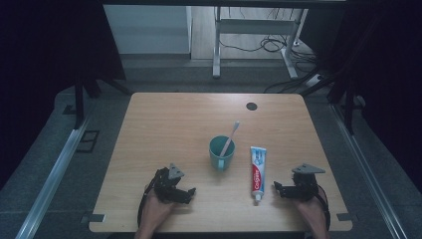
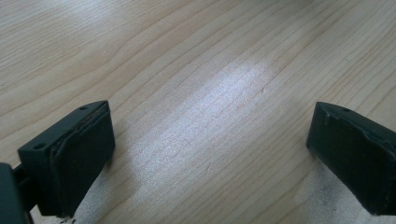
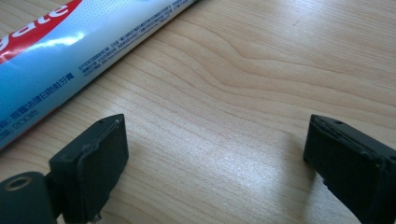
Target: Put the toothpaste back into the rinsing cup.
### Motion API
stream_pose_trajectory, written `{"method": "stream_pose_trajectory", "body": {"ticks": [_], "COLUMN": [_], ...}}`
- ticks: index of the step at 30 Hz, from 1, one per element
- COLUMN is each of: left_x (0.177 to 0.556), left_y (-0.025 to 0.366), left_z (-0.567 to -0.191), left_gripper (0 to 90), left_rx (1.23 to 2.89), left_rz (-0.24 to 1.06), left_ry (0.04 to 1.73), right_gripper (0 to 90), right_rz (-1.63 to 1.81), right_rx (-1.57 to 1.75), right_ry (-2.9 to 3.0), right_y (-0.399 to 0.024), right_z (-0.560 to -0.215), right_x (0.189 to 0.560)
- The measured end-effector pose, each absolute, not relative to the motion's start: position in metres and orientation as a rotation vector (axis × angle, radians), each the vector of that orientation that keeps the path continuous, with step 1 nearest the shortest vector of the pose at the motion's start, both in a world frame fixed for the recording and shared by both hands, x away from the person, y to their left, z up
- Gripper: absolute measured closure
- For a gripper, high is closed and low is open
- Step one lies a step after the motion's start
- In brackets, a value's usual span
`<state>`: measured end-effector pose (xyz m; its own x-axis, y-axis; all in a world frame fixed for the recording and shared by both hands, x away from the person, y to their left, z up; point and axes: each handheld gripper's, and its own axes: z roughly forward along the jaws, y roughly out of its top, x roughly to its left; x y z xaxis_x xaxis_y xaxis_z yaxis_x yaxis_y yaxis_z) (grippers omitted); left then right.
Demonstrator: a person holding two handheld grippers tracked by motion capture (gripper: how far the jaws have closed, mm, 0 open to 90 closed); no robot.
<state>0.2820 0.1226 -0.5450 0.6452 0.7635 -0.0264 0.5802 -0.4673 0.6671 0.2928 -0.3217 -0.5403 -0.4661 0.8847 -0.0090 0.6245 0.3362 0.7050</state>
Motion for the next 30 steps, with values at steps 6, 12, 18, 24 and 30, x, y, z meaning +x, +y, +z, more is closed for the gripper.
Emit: {"method": "stream_pose_trajectory", "body": {"ticks": [6, 12, 18, 24, 30], "left_x": [0.282, 0.282, 0.282, 0.282, 0.282], "left_y": [0.123, 0.123, 0.123, 0.123, 0.123], "left_z": [-0.545, -0.545, -0.545, -0.545, -0.545], "left_gripper": [1.1, 1.1, 1.1, 1.2, 1.2], "left_rx": [2.212, 2.211, 2.211, 2.215, 2.216], "left_rz": [0.364, 0.365, 0.365, 0.365, 0.365], "left_ry": [1.040, 1.040, 1.041, 1.038, 1.038], "right_gripper": [10.8, 13.3, 15.7, 19.0, 23.7], "right_rz": [0.873, 0.891, 0.887, 0.926, 0.949], "right_rx": [1.321, 1.344, 1.345, 1.369, 1.367], "right_ry": [2.221, 2.226, 2.247, 2.258, 2.279], "right_y": [-0.320, -0.322, -0.321, -0.322, -0.324], "right_z": [-0.537, -0.534, -0.533, -0.529, -0.526], "right_x": [0.292, 0.292, 0.291, 0.289, 0.287]}}
